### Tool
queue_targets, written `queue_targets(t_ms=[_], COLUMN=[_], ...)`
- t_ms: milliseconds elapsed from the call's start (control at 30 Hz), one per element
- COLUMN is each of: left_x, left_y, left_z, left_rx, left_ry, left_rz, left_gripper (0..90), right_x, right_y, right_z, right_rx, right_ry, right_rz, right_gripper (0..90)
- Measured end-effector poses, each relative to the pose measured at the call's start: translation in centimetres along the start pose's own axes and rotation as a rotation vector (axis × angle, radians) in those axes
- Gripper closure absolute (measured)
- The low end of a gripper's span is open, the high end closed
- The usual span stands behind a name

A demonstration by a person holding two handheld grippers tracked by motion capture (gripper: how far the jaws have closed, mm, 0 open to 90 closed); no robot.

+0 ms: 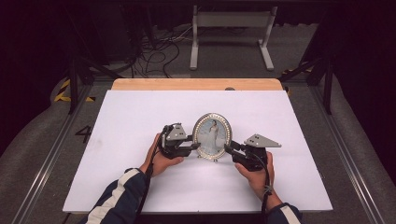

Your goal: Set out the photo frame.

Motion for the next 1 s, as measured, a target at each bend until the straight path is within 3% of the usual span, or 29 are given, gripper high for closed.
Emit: queue_targets(t_ms=[133,267,533,667,900,1000], left_x=[0.28,0.29,0.68,0.73,0.71,0.61], left_y=[0.09,-0.21,-0.48,-0.52,-0.38,-0.26], left_z=[0.2,0.26,0.26,0.18,0.35,0.53], left_rx=[-0.01,-0.02,-0.036,-0.021,-0.007,0.022], left_ry=[0.01,0.008,0.015,0.005,0.017,0.02], left_rz=[-0.024,-0.01,-0.027,-0.01,-0.016,-0.003], left_gripper=[65.0,64.9,65.4,64.3,60.9,59.8], right_x=[0.02,-0.06,0.1,0.07,0.17,0.36], right_y=[0.14,0.3,0.65,0.69,0.7,0.75], right_z=[-0.04,-0.18,-0.5,-0.6,-0.31,0.01], right_rx=[0.008,0.012,0.02,0.021,0.028,0.034], right_ry=[-0.01,0.001,0.0,-0.01,-0.021,-0.029], right_rz=[0.002,0.003,-0.001,0.003,0.016,0.017], right_gripper=[73.0,73.3,72.8,71.8,70.0,69.0])
Point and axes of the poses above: each handheld gripper's, and its own axes: z roughly backward along the jaws, y roughly out of its top, x roughly to its right, the point moved 4 cm from there along -z, roughly forward along the jaws, and after that the axes turned 1 degree about -x, right-handed, at the moved point
